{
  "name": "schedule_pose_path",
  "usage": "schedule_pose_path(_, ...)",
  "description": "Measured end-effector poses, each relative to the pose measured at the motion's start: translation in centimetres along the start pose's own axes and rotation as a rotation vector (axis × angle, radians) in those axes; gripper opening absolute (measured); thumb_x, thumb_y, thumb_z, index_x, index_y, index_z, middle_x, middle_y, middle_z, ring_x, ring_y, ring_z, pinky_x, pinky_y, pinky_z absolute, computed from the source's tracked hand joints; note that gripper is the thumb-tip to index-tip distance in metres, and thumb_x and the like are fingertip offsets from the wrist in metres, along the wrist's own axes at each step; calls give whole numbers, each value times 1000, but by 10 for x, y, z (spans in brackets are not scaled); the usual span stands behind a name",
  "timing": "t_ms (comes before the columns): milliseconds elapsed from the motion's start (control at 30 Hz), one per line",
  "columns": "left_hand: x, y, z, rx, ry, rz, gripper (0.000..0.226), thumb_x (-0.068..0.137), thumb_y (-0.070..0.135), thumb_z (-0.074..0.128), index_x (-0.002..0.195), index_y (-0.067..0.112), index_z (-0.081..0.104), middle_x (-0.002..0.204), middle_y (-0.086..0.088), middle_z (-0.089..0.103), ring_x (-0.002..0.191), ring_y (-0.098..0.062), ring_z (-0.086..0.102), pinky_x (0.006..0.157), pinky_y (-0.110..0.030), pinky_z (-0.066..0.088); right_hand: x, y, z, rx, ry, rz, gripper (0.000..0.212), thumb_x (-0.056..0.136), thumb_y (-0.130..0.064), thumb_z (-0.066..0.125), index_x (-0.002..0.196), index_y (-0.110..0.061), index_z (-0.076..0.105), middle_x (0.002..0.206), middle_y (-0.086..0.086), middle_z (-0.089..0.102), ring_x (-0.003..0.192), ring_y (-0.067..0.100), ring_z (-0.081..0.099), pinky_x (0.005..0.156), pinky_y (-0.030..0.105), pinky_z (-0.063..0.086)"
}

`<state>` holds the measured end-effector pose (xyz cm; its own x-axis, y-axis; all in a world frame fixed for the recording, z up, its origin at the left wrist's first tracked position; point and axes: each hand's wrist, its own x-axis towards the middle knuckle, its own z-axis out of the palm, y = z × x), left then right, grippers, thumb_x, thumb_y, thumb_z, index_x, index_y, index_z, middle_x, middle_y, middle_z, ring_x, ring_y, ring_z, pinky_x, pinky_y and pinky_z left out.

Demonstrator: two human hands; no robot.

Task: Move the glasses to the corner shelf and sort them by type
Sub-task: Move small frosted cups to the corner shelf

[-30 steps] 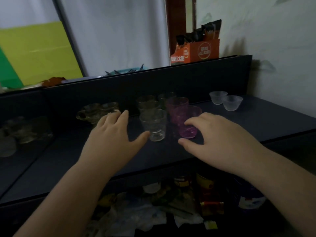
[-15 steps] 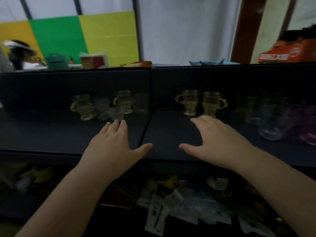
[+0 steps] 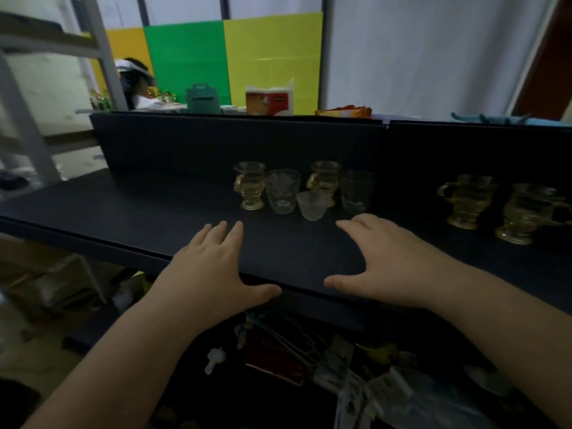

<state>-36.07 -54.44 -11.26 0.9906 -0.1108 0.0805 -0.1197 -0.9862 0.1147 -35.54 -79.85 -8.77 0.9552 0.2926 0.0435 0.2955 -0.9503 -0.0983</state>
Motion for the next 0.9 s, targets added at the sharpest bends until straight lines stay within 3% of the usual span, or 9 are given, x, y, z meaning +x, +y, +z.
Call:
schedule_pose_path(300, 45, -28, -23, 1, 54, -53, 120, 61, 90, 49, 154, 36, -3, 163, 11, 2, 148, -16, 5, 117, -39, 21, 71, -5, -14, -1, 130, -177, 98, 77, -75, 59, 156, -35, 17, 157, -9, 26, 141, 14, 29, 113, 36, 34)
schedule_pose_path(500, 83, -55, -24, -51, 110, 14, 111, 66, 81, 57, 152, 44, 0, 162, 12, 7, 147, -16, 11, 115, -40, 27, 114, -13, -20, -8, 179, -224, 96, 78, -71, 62, 156, -33, 20, 155, -9, 29, 141, 13, 31, 113, 35, 35)
schedule_pose_path(700, 140, -97, -24, -84, 189, 158, 101, 72, 72, 62, 152, 44, 7, 161, 9, 14, 145, -17, 19, 112, -43, 33, 148, -35, -18, -36, 265, -177, 84, 80, -68, 61, 151, -38, 27, 147, -12, 38, 131, 8, 40, 107, 31, 41)
schedule_pose_path(900, 206, -118, -33, -153, 174, 323, 95, 75, 69, 61, 152, 42, 13, 160, 6, 17, 144, -18, 24, 111, -40, 34, 175, -64, -17, -22, 300, 32, 83, 79, -66, 62, 150, -36, 31, 145, -13, 40, 128, 5, 41, 106, 28, 40)
